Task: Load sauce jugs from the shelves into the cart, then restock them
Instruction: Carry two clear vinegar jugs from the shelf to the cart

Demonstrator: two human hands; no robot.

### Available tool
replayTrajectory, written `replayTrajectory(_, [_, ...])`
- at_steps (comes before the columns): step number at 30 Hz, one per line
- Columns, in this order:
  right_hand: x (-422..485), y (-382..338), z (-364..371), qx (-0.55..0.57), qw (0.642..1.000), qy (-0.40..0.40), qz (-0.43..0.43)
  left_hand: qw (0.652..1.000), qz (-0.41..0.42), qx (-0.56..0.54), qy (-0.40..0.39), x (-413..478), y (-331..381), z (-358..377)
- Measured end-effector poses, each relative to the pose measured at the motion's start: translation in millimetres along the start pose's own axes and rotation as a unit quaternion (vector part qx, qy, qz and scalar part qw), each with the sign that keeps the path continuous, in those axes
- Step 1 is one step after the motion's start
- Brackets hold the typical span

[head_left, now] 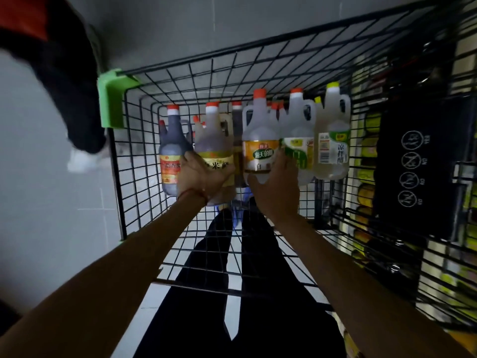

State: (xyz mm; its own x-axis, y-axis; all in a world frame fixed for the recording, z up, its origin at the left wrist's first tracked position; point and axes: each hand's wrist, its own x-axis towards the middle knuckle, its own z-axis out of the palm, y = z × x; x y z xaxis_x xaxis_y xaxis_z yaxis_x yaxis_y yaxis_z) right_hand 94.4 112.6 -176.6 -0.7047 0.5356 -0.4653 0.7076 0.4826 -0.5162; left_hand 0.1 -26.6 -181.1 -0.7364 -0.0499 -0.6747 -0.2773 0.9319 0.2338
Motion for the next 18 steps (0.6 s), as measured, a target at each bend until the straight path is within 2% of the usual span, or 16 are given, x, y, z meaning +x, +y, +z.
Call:
replayTrajectory(5, [13.5, -12.4, 16.4, -0.013, 0.997, 0.051, 0.055, 0.999, -0.006, 0.012, 0.031, -2.6, -17.5, -15.4])
replayTrajectory(9, [17.2, -13.2, 21.4, 0.0, 0.996, 0.067, 0.066, 0.998, -0.033, -0.026, 0.041, 3.3, -26.6, -20.7])
replayTrajectory(14, [11.6, -23.7, 39.6, 0.13, 0.984, 0.049, 0.109, 0.999, -0.01, -0.029, 0.02, 10.4, -30.5, -26.8])
replayTrajectory(18, [19.3, -22.5, 44.0, 0.168, 0.973, 0.058, 0.147, 1.0, 0.002, -0.018, 0.019, 14.3, -35.0, -28.3])
